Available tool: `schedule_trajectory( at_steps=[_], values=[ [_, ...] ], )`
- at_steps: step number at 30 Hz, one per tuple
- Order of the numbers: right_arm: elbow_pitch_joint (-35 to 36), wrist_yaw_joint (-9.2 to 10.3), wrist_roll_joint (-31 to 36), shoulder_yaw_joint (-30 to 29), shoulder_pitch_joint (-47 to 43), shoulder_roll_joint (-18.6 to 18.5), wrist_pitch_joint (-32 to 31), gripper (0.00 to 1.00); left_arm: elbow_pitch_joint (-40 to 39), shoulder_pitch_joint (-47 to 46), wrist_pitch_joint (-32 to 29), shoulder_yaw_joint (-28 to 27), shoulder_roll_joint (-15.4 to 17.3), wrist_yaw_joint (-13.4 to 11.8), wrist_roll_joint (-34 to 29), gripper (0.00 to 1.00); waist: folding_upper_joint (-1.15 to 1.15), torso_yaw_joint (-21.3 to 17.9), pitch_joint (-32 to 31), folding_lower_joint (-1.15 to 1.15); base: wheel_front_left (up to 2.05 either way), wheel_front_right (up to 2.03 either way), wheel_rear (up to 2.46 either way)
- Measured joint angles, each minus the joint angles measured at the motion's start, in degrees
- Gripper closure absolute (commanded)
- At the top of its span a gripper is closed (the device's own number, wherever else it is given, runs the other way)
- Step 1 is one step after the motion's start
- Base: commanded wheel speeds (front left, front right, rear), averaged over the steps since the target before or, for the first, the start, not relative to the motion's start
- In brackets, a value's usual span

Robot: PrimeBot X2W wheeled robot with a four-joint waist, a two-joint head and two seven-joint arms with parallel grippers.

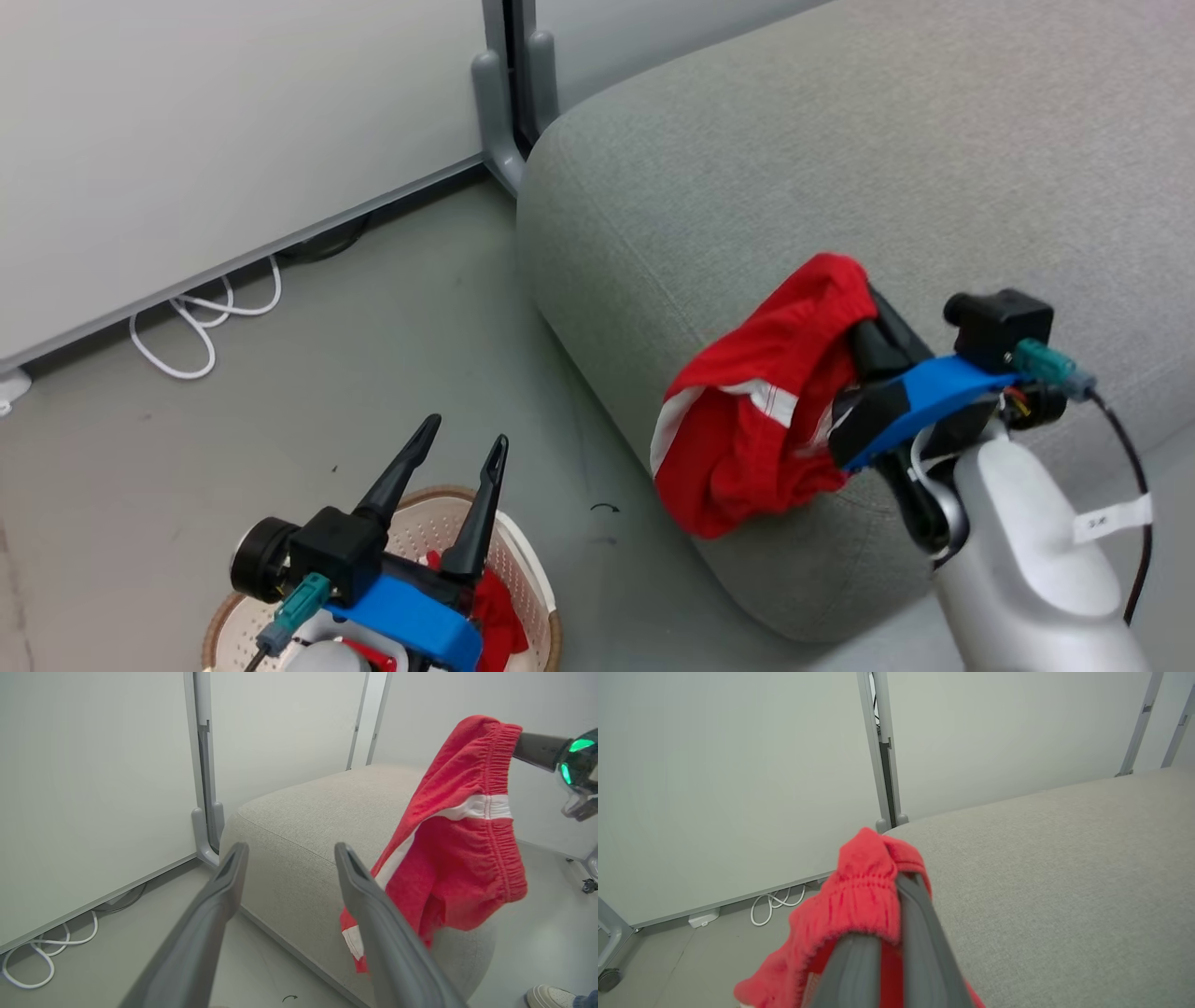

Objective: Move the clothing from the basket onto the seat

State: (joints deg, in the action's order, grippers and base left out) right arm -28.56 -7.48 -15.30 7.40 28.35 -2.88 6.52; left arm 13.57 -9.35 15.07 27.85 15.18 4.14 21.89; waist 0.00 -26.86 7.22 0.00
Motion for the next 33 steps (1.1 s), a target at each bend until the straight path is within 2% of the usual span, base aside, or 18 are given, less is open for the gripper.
schedule_trajectory(
  at_steps=[2,6,13,22,25,28,33],
  values=[
    [0.11,0.00,0.12,-1.59,2.57,-0.76,-1.87,1.00,-0.16,-0.82,0.00,-0.02,-0.02,0.31,-0.40,0.00,0.00,0.88,1.19,0.00,0.00,0.00,0.00],
    [1.12,0.00,0.04,-5.44,10.38,-6.05,-5.75,1.00,-0.57,-3.24,0.01,0.37,0.02,0.93,-1.79,0.00,0.00,3.24,4.93,0.00,0.00,0.00,0.00],
    [2.25,0.00,-1.10,-14.37,20.69,-12.27,-8.95,1.00,-2.33,-7.37,0.01,0.11,0.51,1.32,-3.34,0.00,0.00,6.70,11.98,0.01,0.00,0.00,0.00],
    [1.83,0.00,1.31,-27.44,28.55,-18.52,-9.15,1.00,-6.31,-10.71,0.01,-0.57,1.40,1.75,-5.64,0.00,0.00,11.85,21.63,0.01,0.00,0.00,0.00],
    [1.63,0.00,2.37,-33.42,30.00,-20.70,-7.89,1.00,-7.89,-12.02,0.01,-0.64,1.89,1.80,-6.47,0.00,0.00,14.11,24.51,0.01,0.00,0.00,0.00],
    [0.77,0.00,3.82,-38.34,30.90,-22.16,-6.55,1.00,-9.68,-12.70,0.01,-1.07,2.31,1.79,-6.93,0.00,0.00,16.09,27.40,0.01,0.00,0.00,0.00],
    [-2.96,0.00,6.59,-42.97,30.37,-21.20,-5.98,1.00,-11.94,-12.74,0.00,-1.82,2.88,1.71,-7.39,0.00,0.00,18.70,31.51,0.01,0.00,0.00,0.00]
  ],
)
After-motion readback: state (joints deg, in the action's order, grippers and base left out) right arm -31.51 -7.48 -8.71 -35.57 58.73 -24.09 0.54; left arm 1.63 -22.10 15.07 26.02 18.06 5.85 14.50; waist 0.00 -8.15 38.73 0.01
